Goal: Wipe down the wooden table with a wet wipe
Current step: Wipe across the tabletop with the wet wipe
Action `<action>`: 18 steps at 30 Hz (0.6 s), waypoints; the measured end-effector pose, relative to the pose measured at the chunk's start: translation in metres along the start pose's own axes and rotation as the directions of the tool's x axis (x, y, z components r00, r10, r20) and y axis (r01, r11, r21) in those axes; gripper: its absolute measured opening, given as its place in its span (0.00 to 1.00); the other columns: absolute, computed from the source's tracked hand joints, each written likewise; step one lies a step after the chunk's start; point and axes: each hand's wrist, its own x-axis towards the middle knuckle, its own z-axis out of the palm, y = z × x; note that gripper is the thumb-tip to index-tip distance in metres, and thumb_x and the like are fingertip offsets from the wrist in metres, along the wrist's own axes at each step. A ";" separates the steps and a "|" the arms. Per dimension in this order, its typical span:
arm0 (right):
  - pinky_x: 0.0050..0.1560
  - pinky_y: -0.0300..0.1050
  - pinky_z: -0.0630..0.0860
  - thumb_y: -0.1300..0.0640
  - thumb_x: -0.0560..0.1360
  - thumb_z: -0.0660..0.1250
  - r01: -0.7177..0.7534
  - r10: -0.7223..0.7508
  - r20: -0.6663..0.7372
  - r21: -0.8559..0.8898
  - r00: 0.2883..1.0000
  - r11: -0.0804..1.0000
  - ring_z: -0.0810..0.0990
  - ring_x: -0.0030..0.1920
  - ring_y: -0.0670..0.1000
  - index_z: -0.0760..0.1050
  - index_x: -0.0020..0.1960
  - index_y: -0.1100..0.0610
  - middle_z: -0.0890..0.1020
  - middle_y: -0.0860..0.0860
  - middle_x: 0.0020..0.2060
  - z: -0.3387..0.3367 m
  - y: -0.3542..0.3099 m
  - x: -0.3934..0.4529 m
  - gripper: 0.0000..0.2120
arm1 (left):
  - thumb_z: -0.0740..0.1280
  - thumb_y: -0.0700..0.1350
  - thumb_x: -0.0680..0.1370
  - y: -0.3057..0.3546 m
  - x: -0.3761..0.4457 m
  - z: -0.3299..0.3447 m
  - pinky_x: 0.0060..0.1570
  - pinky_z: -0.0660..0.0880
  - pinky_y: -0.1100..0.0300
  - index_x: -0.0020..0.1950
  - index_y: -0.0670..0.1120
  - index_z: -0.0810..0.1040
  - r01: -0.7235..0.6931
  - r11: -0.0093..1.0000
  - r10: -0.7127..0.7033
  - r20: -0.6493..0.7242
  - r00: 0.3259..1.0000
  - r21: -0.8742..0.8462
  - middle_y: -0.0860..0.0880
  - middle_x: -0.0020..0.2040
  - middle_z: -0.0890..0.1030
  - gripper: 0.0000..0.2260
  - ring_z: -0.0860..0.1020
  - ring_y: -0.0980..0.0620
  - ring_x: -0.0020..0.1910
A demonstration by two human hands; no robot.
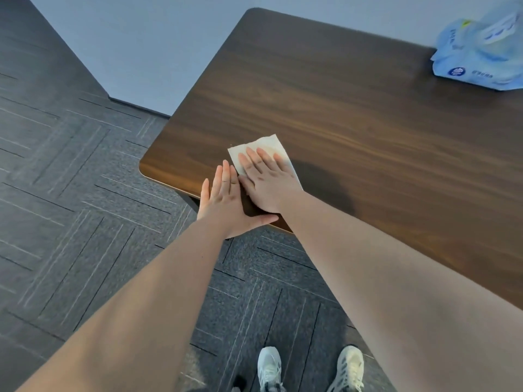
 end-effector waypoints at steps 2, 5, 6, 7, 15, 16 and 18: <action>0.74 0.51 0.39 0.42 0.81 0.40 0.025 -0.024 0.040 -0.010 0.999 1.000 0.42 0.77 0.48 0.42 0.77 0.49 0.45 0.46 0.78 0.001 0.006 -0.015 0.27 | 0.54 0.80 0.59 -0.002 -0.001 -0.003 0.74 0.42 0.47 0.75 0.41 0.36 -0.018 0.999 0.018 0.002 1.000 0.030 0.44 0.78 0.39 0.61 0.39 0.48 0.76; 0.75 0.51 0.37 0.41 0.80 0.39 0.016 -0.015 0.091 -0.005 0.996 1.000 0.38 0.76 0.48 0.39 0.77 0.49 0.42 0.46 0.78 0.002 0.015 -0.040 0.28 | 0.53 0.81 0.54 -0.002 -0.008 -0.008 0.75 0.45 0.47 0.76 0.41 0.38 -0.051 0.998 0.050 0.028 0.998 0.036 0.44 0.78 0.41 0.64 0.41 0.48 0.77; 0.75 0.51 0.36 0.41 0.80 0.39 0.006 -0.007 0.096 0.002 0.995 1.000 0.38 0.76 0.48 0.38 0.77 0.49 0.42 0.46 0.77 0.001 0.020 -0.049 0.28 | 0.51 0.81 0.53 0.000 -0.011 -0.009 0.75 0.45 0.48 0.76 0.41 0.39 -0.072 0.996 0.070 0.037 0.997 0.050 0.44 0.78 0.41 0.64 0.41 0.49 0.77; 0.75 0.51 0.36 0.41 0.80 0.39 -0.006 0.005 0.096 0.010 0.995 1.000 0.37 0.76 0.48 0.38 0.77 0.49 0.41 0.46 0.77 0.001 0.025 -0.058 0.28 | 0.50 0.81 0.53 0.003 -0.014 -0.009 0.75 0.45 0.48 0.76 0.41 0.39 -0.096 0.993 0.094 0.038 0.995 0.067 0.45 0.78 0.40 0.64 0.41 0.49 0.77; 0.75 0.51 0.34 0.39 0.80 0.38 -0.170 0.167 0.055 0.045 0.984 0.984 0.36 0.76 0.48 0.37 0.77 0.49 0.40 0.46 0.77 0.005 0.089 -0.129 0.29 | 0.47 0.78 0.60 0.080 -0.015 -0.012 0.75 0.44 0.49 0.76 0.41 0.39 -0.280 0.949 0.276 0.048 0.960 0.146 0.45 0.78 0.40 0.57 0.41 0.50 0.77; 0.75 0.51 0.34 0.39 0.80 0.37 -0.196 0.194 0.049 0.050 0.980 0.979 0.36 0.76 0.48 0.36 0.76 0.49 0.40 0.46 0.77 0.005 0.101 -0.141 0.29 | 0.47 0.78 0.61 0.094 -0.016 -0.010 0.75 0.44 0.49 0.76 0.41 0.39 -0.309 0.938 0.304 0.058 0.951 0.155 0.45 0.78 0.40 0.56 0.40 0.50 0.77; 0.75 0.50 0.34 0.39 0.80 0.37 -0.257 0.256 0.032 0.061 0.966 0.964 0.36 0.76 0.48 0.36 0.77 0.49 0.40 0.46 0.77 0.005 0.125 -0.165 0.29 | 0.46 0.78 0.62 0.123 -0.016 -0.007 0.75 0.43 0.49 0.76 0.42 0.39 -0.367 0.915 0.359 0.076 0.930 0.170 0.46 0.78 0.40 0.55 0.40 0.50 0.76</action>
